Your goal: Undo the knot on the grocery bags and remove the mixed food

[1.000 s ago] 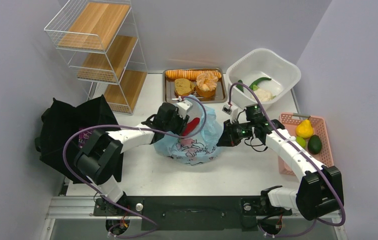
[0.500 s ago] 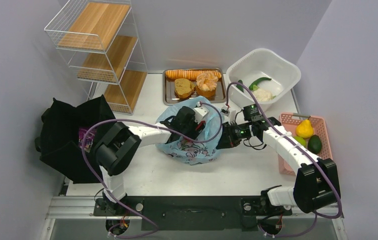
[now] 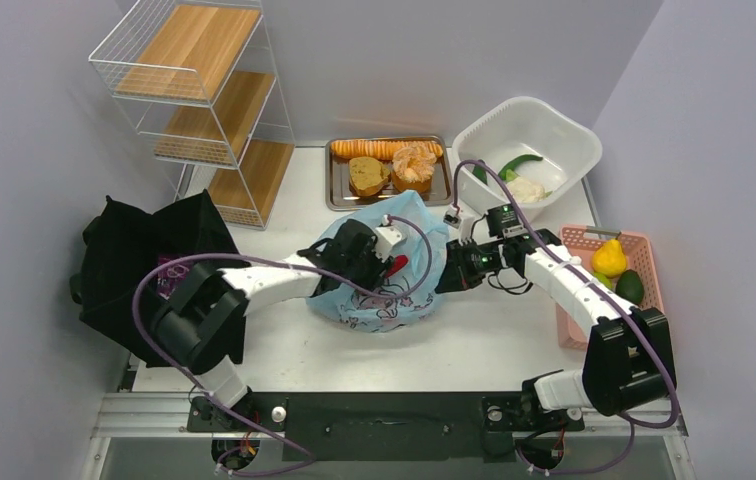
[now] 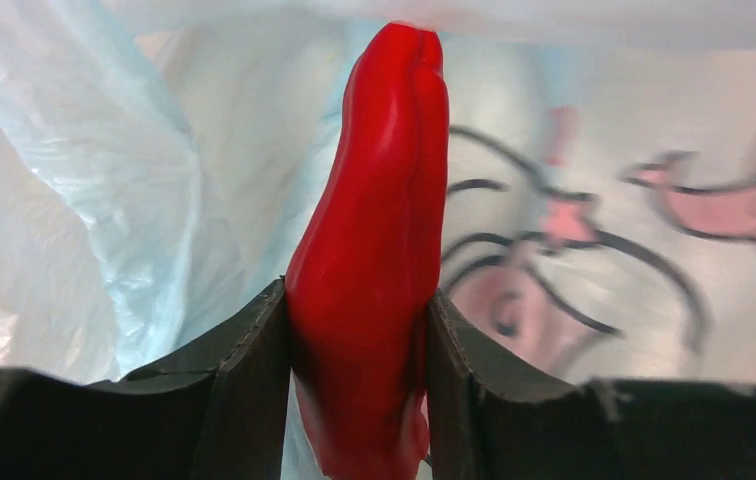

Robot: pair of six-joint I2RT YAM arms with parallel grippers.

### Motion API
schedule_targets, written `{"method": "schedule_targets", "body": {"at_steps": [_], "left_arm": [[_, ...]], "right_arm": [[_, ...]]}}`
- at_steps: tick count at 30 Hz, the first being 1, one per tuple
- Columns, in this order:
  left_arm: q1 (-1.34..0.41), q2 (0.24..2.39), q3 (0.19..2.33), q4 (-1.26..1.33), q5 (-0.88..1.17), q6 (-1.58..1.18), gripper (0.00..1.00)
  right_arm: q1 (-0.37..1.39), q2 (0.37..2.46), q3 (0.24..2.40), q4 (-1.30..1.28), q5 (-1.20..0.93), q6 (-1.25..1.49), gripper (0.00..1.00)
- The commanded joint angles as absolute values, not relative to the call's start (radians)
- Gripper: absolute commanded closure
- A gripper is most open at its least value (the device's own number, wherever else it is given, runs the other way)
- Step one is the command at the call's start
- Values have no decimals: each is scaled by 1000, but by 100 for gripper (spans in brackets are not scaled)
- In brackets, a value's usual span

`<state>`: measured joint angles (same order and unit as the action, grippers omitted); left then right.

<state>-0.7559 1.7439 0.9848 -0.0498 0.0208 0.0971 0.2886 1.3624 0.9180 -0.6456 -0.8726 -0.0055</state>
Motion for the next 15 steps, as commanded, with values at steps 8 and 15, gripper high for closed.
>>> {"method": "schedule_targets", "body": {"at_steps": [8,15], "left_arm": [[-711,1154,786,54,519,101,97],[-671,1096,813,150,564,-54,96]], "right_arm": [[325,1374,946,-480,-681,93,99],[321,1300,1020,-522,-737,71,41]]}}
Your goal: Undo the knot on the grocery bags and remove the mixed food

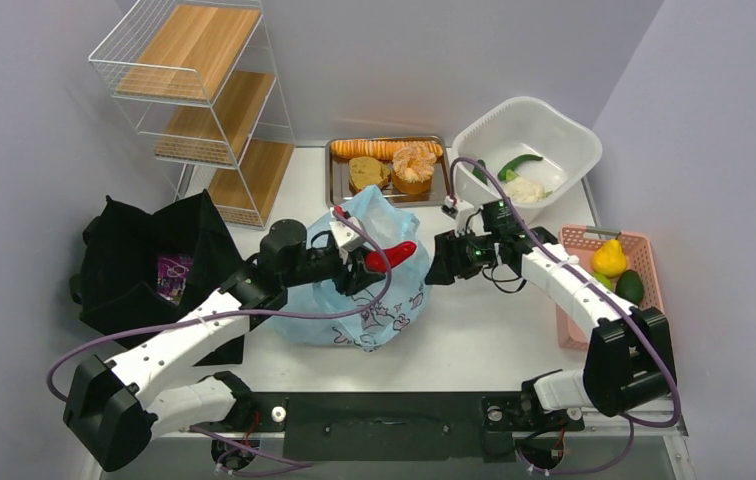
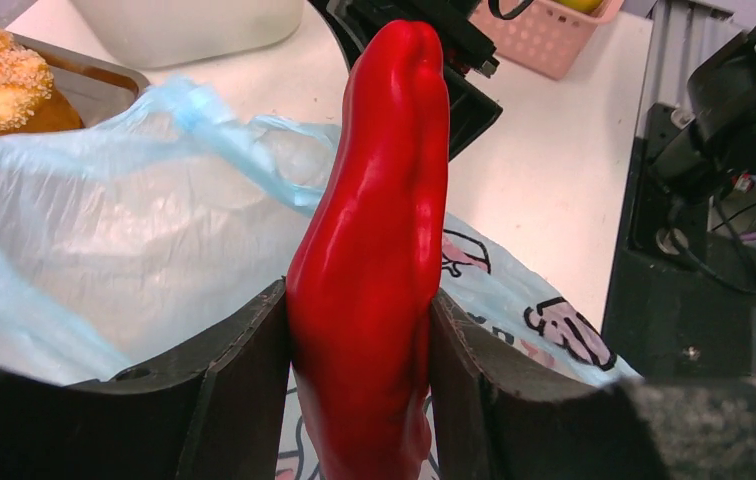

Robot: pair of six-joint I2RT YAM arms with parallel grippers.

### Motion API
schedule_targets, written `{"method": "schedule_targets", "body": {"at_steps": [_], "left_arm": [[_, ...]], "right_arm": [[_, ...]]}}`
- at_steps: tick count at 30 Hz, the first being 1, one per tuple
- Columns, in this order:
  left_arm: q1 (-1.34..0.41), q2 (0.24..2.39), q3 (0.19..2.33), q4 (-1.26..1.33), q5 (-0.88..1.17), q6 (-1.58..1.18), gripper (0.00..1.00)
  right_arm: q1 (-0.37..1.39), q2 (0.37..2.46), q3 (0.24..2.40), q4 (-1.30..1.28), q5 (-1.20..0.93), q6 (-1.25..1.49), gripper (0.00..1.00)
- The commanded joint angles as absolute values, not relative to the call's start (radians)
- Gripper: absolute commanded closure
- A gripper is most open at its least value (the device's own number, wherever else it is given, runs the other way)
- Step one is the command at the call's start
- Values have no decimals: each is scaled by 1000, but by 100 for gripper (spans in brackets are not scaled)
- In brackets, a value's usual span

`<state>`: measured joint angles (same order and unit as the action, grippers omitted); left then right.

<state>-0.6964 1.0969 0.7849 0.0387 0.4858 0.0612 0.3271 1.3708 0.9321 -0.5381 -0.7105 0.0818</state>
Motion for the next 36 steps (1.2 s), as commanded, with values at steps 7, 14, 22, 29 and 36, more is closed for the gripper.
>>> {"method": "schedule_targets", "body": {"at_steps": [7,14,22,29,36], "left_arm": [[-658,1131,822,225,592,-66,95],[-658,1168,855,249,637,-53,95],[-671,1169,892,242,666,-51,94],[-676,1161,919,179,577,-38,67],[-557,1119,955,-19,493,-8,42]], "right_arm": [[315,1162,1143,-515,-823,134,25],[443,1120,1143,-382,-799,286,22],[469,1199,1126,-191,-766,454,27],[445,1220,1136,-106,-852,567,81],[208,1270,1237,-87,-869,617,100]]}}
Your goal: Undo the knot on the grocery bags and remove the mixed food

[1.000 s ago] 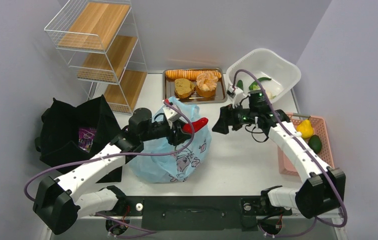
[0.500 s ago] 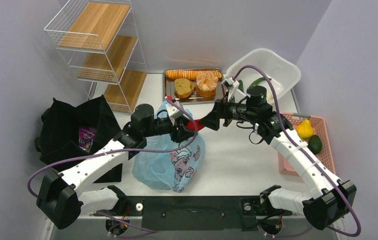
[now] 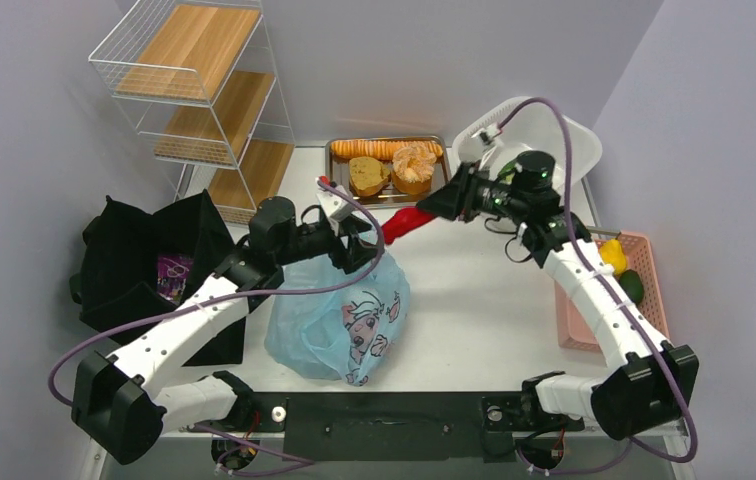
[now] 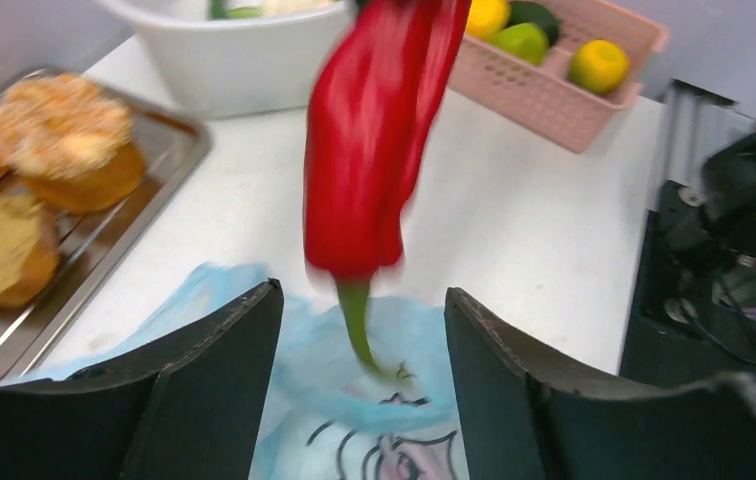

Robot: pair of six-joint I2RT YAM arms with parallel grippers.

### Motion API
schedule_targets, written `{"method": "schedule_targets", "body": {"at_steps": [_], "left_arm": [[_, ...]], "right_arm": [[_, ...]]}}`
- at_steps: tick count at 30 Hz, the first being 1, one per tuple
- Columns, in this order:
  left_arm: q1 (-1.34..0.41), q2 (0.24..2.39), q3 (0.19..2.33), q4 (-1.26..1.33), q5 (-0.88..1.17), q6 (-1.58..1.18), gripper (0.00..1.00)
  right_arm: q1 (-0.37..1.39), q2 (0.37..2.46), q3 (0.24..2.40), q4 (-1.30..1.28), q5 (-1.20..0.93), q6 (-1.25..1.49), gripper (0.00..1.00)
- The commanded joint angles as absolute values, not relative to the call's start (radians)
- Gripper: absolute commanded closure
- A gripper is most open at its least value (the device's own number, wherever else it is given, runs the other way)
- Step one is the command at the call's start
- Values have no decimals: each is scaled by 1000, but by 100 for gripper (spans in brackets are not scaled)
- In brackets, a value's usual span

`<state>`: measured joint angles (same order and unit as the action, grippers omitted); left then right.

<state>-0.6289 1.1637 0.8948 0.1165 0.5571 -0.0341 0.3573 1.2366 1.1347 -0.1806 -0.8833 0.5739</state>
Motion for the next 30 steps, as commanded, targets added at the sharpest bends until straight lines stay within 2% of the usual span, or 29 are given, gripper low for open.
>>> {"method": "schedule_targets", "body": {"at_steps": [1,4,10,16,18,20,21,24,26,27,28,29,30], "left_arm": [[-534,1117,970,-52,478,11,40],[-502,1134,1022,-234,393,99,36],[-463,1208,1074,-418,185,248,33],[-448,1254,1151,-511,44,322,27],[-445,1265,1138,-539,-1,346,25],[-445,1294,1118,-571,-38,361,25],[-445,1304,1108,-582,-45,364,24],[-447,1350,1050,-566,1,376,24],[-454,1388,1039,-544,79,350,34],[-459,1405,1047,-530,139,336,45],[-473,1439,1054,-521,165,303,51],[-483,1456,1068,-489,208,283,64],[-514,1488,1079,-469,228,251,69]], "right_arm": [[181,1293,1279,-85,-864,613,100],[42,1353,1383,-70,-802,579,100],[-143,1519,1618,-11,-571,495,100],[-167,1709,1723,-37,-374,296,100],[-167,1757,1737,-51,-328,241,96],[-168,1798,1754,-76,-298,194,79],[-169,1808,1760,-85,-279,169,61],[-169,1821,1780,-128,-267,132,35],[-168,1815,1797,-159,-281,114,29],[-169,1810,1803,-170,-285,107,28],[-170,1800,1811,-189,-298,94,26],[-173,1793,1813,-197,-307,88,25],[-175,1775,1812,-210,-322,78,23]]}}
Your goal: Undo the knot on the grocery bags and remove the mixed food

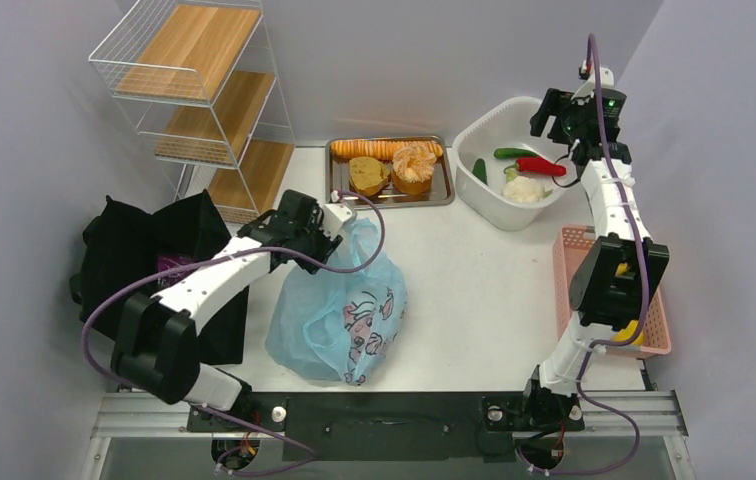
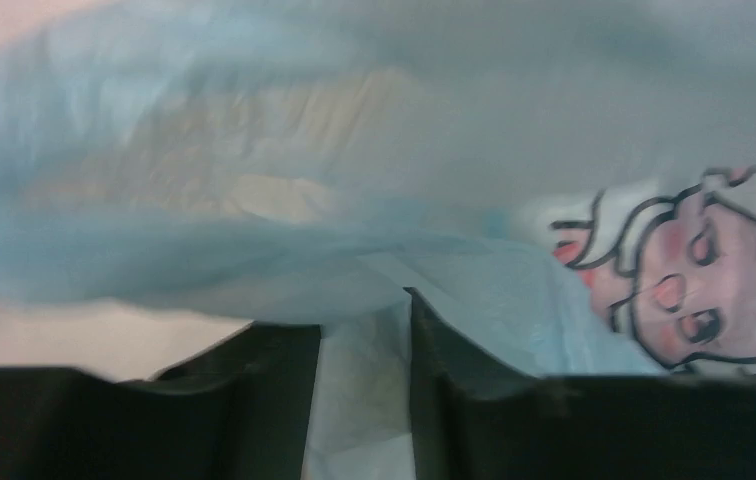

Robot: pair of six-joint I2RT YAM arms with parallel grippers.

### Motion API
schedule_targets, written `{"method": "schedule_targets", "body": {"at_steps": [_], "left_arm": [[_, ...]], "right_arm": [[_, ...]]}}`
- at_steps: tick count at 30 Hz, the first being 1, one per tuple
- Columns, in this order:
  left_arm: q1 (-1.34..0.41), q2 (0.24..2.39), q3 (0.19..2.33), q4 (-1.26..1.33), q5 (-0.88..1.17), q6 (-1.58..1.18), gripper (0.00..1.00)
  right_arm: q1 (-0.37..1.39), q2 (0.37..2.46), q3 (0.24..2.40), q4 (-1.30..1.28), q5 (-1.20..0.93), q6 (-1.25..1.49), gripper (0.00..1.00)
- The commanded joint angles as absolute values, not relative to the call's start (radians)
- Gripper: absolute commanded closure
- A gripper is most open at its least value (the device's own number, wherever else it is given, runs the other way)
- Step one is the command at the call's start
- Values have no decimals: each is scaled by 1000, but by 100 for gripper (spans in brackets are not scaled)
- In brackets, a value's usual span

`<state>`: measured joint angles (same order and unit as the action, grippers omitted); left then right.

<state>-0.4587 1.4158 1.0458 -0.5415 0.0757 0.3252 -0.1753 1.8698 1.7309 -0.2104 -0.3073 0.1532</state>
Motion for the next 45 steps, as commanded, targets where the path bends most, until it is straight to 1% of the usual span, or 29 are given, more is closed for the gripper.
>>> {"method": "schedule_targets", "body": {"at_steps": [1,2,3,4,7,12,13,14,15,16,17,18,19,20,23,26,27,28,29,30,31,33,34,35,37,42,43,45], "left_arm": [[-554,1503,1103,-423,254,239,81],[-579,1534,1117,-375,259,212,88],[-624,1548,1149,-347,267,198,99],[-644,1582,1168,-294,273,163,100],[-715,1686,1294,-214,294,89,100],[-751,1850,1501,-99,317,-66,100],[-756,1890,1563,-92,369,-73,100],[-757,1905,1593,-99,404,-66,95],[-760,1919,1654,-113,440,-56,80],[-760,1918,1707,-169,446,-26,44],[-750,1897,1728,-205,441,-16,35],[-739,1876,1753,-281,426,22,28],[-710,1823,1758,-317,422,48,27],[-665,1791,1760,-405,425,64,26],[-532,1608,1718,-580,444,145,25],[-291,1457,1664,-771,517,169,25],[-248,1383,1657,-832,506,187,25],[-171,1303,1633,-849,448,188,25],[-142,1264,1618,-865,405,187,24],[-96,1180,1584,-870,333,191,24],[-79,1143,1567,-878,302,203,24],[-59,1048,1520,-899,145,213,24],[-57,1011,1514,-914,103,212,24],[-54,998,1501,-947,16,211,24],[-40,974,1477,-1003,-81,211,23],[-16,950,1395,-1120,-159,222,22],[-15,943,1362,-1127,-148,228,25],[-15,925,1332,-1132,-93,252,41]], "right_arm": [[-177,1766,1810,-217,-333,74,22],[-180,1745,1808,-233,-355,71,21],[-180,1735,1804,-241,-366,68,21],[-181,1711,1801,-257,-393,67,21],[-180,1665,1780,-283,-447,72,21],[-163,1589,1761,-324,-524,114,21],[-158,1574,1753,-325,-527,119,21],[-145,1567,1749,-325,-530,120,21],[-138,1559,1745,-325,-530,121,21],[-121,1556,1744,-326,-530,121,21],[-114,1551,1743,-327,-532,124,21],[-97,1550,1742,-327,-535,127,21],[-88,1548,1741,-326,-546,135,21],[-70,1547,1739,-325,-551,141,21],[-29,1534,1711,-288,-599,191,21],[6,1516,1671,-263,-619,216,21],[30,1508,1665,-266,-620,216,21],[41,1503,1653,-267,-620,213,21],[62,1495,1647,-278,-619,202,21],[70,1490,1635,-284,-619,197,21],[89,1482,1630,-298,-613,184,21],[112,1471,1610,-320,-605,164,21],[125,1464,1607,-336,-598,153,21],[133,1461,1606,-344,-595,145,21],[154,1449,1606,-364,-586,125,21],[210,1424,1620,-427,-566,61,21],[217,1420,1625,-434,-564,54,21],[235,1410,1633,-451,-562,42,21]]}}
